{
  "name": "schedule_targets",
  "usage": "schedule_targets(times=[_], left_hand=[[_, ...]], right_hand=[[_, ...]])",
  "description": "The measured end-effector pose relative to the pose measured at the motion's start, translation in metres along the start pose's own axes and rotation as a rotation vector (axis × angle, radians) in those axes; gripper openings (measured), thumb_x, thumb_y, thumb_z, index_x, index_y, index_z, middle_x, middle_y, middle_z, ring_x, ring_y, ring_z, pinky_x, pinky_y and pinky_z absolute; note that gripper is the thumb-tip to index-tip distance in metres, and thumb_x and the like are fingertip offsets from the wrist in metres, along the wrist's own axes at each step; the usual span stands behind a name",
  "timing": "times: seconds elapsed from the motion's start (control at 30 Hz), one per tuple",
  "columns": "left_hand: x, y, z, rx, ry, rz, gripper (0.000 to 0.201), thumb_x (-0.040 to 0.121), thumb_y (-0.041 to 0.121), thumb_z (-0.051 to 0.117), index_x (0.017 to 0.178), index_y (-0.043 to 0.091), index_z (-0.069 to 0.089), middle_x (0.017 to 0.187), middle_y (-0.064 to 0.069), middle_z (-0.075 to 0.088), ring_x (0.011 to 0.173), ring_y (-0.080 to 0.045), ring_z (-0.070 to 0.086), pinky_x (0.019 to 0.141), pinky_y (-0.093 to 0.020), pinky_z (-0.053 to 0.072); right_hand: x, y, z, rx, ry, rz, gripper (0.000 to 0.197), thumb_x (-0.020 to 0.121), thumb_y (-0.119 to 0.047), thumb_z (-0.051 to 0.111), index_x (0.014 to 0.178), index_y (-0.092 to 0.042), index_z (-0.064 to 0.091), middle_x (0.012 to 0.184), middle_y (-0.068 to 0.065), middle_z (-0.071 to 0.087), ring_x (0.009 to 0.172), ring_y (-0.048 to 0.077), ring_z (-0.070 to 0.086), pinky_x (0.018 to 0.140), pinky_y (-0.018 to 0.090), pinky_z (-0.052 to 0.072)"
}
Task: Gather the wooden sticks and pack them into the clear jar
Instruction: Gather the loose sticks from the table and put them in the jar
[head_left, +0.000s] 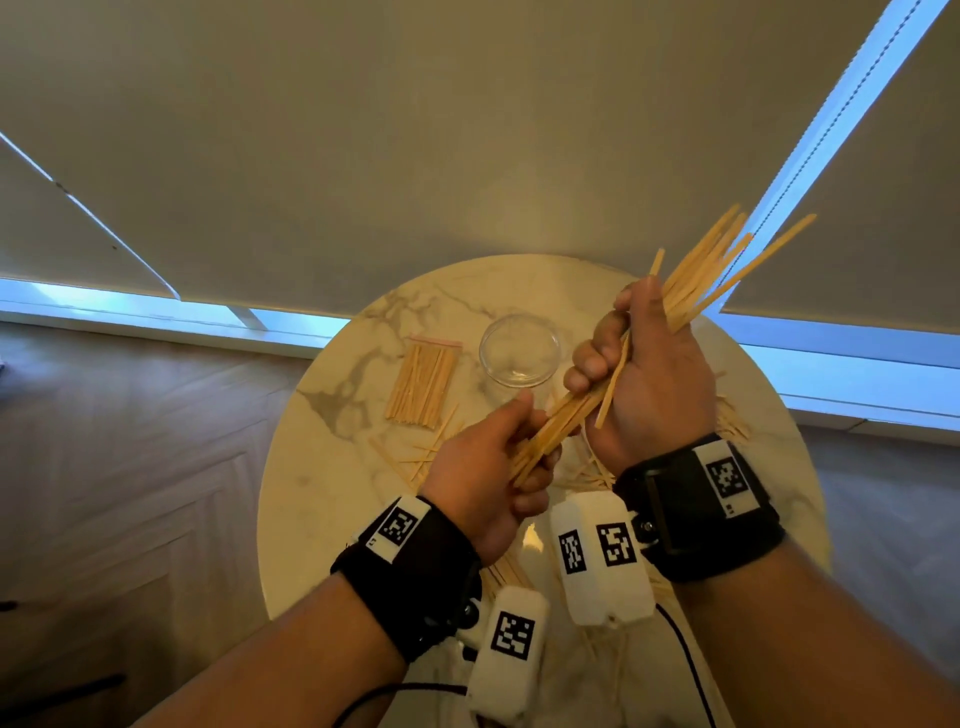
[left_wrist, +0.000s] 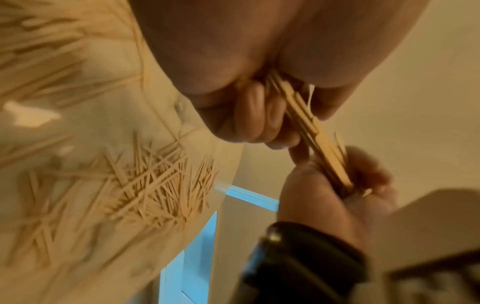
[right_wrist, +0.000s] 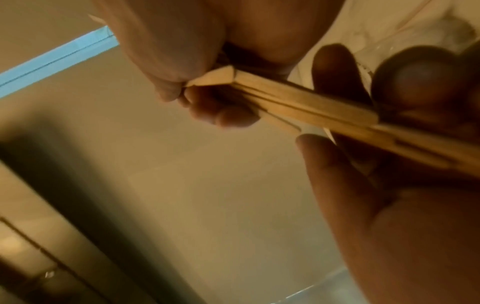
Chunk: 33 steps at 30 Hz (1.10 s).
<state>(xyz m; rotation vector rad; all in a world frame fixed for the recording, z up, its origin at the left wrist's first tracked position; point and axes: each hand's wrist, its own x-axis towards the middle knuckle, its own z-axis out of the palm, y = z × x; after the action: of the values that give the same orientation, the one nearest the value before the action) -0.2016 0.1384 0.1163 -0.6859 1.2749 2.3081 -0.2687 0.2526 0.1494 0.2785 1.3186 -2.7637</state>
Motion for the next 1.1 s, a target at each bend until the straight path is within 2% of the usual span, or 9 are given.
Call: schedule_targets(times=[0.07, 0.2, 0.4, 0.5, 0.6, 0.73, 0.87, 0.97, 1.1], left_hand=[[-0.002, 0.000, 0.003, -0.120, -0.029, -0.038, 0.049, 0.104, 0.048, 0.045, 0.108, 0.005, 0.067, 0.080, -0.010, 0.061, 0.062, -0.018, 0.055, 0.055, -0.025, 0.046], [-0.004, -0.005, 0.002, -0.357, -0.017, -0.073, 0.053, 0.103, 0.047, 0.046, 0.120, 0.001, 0.066, 0.095, -0.018, 0.070, 0.087, -0.030, 0.071, 0.080, -0.039, 0.061], [-0.007, -0.002, -0.008, -0.373, -0.047, -0.078, 0.043, 0.096, 0.034, 0.053, 0.119, -0.001, 0.064, 0.096, -0.020, 0.070, 0.081, -0.031, 0.072, 0.075, -0.039, 0.064], [-0.003, -0.001, -0.012, -0.364, -0.096, -0.085, 0.042, 0.093, 0.032, 0.054, 0.120, 0.001, 0.066, 0.107, -0.019, 0.067, 0.089, -0.030, 0.068, 0.078, -0.039, 0.062], [0.004, -0.004, -0.017, -0.315, -0.088, -0.109, 0.057, 0.086, 0.031, 0.057, 0.134, 0.001, 0.063, 0.131, -0.020, 0.060, 0.116, -0.033, 0.061, 0.094, -0.042, 0.057], [0.015, -0.008, -0.028, -0.339, -0.125, -0.137, 0.051, 0.078, 0.023, 0.067, 0.125, 0.004, 0.064, 0.108, -0.016, 0.067, 0.100, -0.029, 0.066, 0.082, -0.036, 0.060], [0.024, -0.011, -0.041, -0.375, -0.192, -0.121, 0.075, 0.048, 0.024, 0.097, 0.116, 0.003, 0.073, 0.128, -0.019, 0.054, 0.127, -0.035, 0.047, 0.123, -0.049, 0.028], [0.032, -0.007, -0.049, -0.352, -0.124, -0.098, 0.082, 0.061, 0.029, 0.090, 0.132, -0.004, 0.062, 0.132, -0.017, 0.051, 0.126, -0.036, 0.047, 0.119, -0.050, 0.031], [0.035, 0.001, -0.057, -0.330, -0.039, -0.132, 0.042, 0.087, 0.025, 0.067, 0.124, 0.007, 0.062, 0.122, -0.015, 0.051, 0.113, -0.035, 0.052, 0.091, -0.040, 0.053]], right_hand=[[-0.001, 0.000, 0.001, -0.064, -0.073, -0.068, 0.027, 0.108, -0.036, 0.044, 0.098, -0.010, 0.048, 0.058, 0.003, 0.038, 0.041, 0.013, 0.039, 0.042, 0.023, 0.036], [-0.003, 0.001, 0.001, -0.141, -0.278, -0.148, 0.015, 0.108, -0.025, 0.044, 0.104, -0.011, 0.043, 0.067, 0.006, 0.042, 0.045, 0.016, 0.040, 0.046, 0.027, 0.038], [-0.005, -0.007, -0.001, -0.120, -0.572, -0.070, 0.008, 0.098, -0.014, 0.054, 0.103, -0.012, 0.047, 0.067, 0.007, 0.042, 0.057, 0.021, 0.043, 0.057, 0.034, 0.044], [-0.008, -0.004, -0.001, -0.305, -0.716, -0.114, 0.008, 0.097, -0.005, 0.056, 0.096, -0.011, 0.052, 0.066, 0.013, 0.049, 0.061, 0.029, 0.049, 0.062, 0.047, 0.045], [-0.014, 0.008, 0.002, -0.508, -0.770, -0.106, 0.006, 0.094, -0.004, 0.059, 0.096, -0.010, 0.056, 0.068, 0.015, 0.055, 0.062, 0.030, 0.055, 0.064, 0.040, 0.050], [-0.014, 0.017, 0.007, -0.533, -0.701, -0.097, 0.016, 0.088, -0.030, 0.076, 0.088, -0.024, 0.061, 0.070, -0.005, 0.057, 0.063, 0.020, 0.055, 0.061, 0.031, 0.048], [-0.013, 0.022, 0.012, -0.622, -0.705, -0.131, 0.037, 0.082, -0.053, 0.076, 0.074, -0.020, 0.061, 0.066, 0.007, 0.058, 0.062, 0.020, 0.056, 0.060, 0.036, 0.046], [-0.010, 0.026, 0.011, -0.685, -0.751, -0.140, 0.018, 0.082, -0.032, 0.080, 0.074, -0.030, 0.064, 0.075, 0.010, 0.066, 0.069, 0.027, 0.063, 0.066, 0.044, 0.051], [-0.009, 0.033, 0.009, -0.686, -0.714, -0.093, 0.016, 0.078, -0.027, 0.081, 0.075, -0.026, 0.065, 0.075, 0.006, 0.066, 0.068, 0.027, 0.063, 0.063, 0.044, 0.052]])
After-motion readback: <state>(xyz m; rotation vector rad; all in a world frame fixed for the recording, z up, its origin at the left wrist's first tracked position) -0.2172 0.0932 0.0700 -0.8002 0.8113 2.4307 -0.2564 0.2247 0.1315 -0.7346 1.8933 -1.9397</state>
